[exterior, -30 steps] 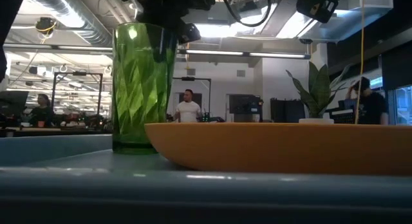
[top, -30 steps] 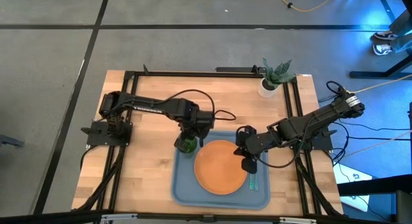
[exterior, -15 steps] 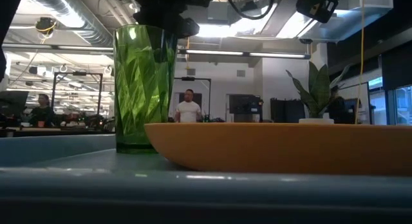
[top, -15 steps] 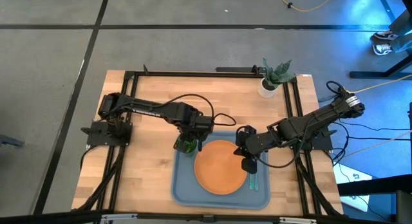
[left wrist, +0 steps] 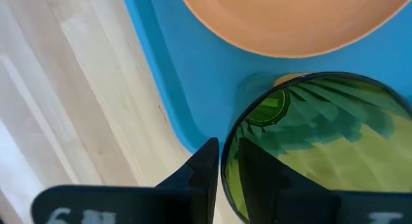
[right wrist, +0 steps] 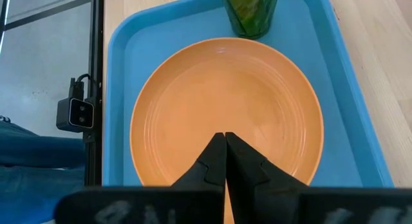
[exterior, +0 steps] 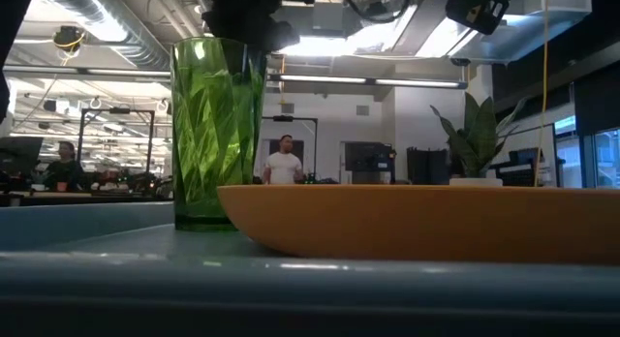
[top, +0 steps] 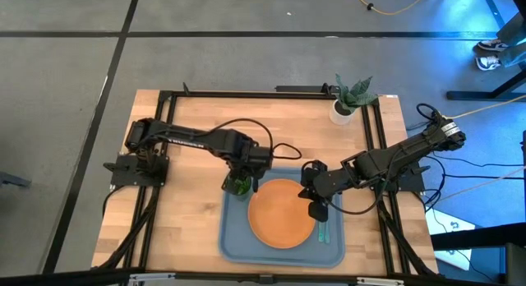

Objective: Pick and place plate/cup/fork/spoon on tray
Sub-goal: Adjust the green cup, then adjust the gray serving tray

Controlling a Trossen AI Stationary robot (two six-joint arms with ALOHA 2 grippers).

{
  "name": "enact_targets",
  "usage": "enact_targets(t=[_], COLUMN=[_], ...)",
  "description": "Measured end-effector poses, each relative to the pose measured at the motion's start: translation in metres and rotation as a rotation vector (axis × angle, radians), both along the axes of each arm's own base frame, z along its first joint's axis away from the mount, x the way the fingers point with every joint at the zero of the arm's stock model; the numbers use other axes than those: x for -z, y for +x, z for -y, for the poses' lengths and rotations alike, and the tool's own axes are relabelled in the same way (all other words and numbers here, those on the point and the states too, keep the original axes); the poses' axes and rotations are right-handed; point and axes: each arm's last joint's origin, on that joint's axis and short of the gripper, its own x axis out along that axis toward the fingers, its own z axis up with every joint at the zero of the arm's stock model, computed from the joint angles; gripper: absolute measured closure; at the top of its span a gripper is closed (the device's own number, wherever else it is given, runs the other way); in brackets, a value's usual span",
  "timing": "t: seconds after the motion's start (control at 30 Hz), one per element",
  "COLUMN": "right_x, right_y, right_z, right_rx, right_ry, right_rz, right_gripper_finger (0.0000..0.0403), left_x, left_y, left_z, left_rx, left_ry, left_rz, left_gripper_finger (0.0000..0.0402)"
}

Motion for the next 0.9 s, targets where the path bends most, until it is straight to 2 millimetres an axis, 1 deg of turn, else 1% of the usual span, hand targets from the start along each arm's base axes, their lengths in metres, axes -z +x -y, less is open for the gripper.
enact_targets(t=[0.23, 0.73, 0.9], right_x=[0.000, 0.000, 0.000], right_y=[0.000, 0.000, 0.000], right_z=[0.000, 0.000, 0.000], right_rx=[0.000, -0.004, -0.017], right_ry=[0.000, -0.003, -0.013], right_rz=[0.000, 0.001, 0.004], right_gripper_finger=[0.0400, 0.0400, 0.0400], left_x=[-0.012, -0.012, -0.020], left_y=[-0.002, -0.005, -0.009], left_z=[0.000, -0.001, -0.001], left_rx=[-0.002, -0.011, -0.030], left_ry=[0.006, 0.015, 0.009], left_rz=[-0.005, -0.025, -0.001], left_gripper_finger=[0.0351, 0.0348, 0.0351])
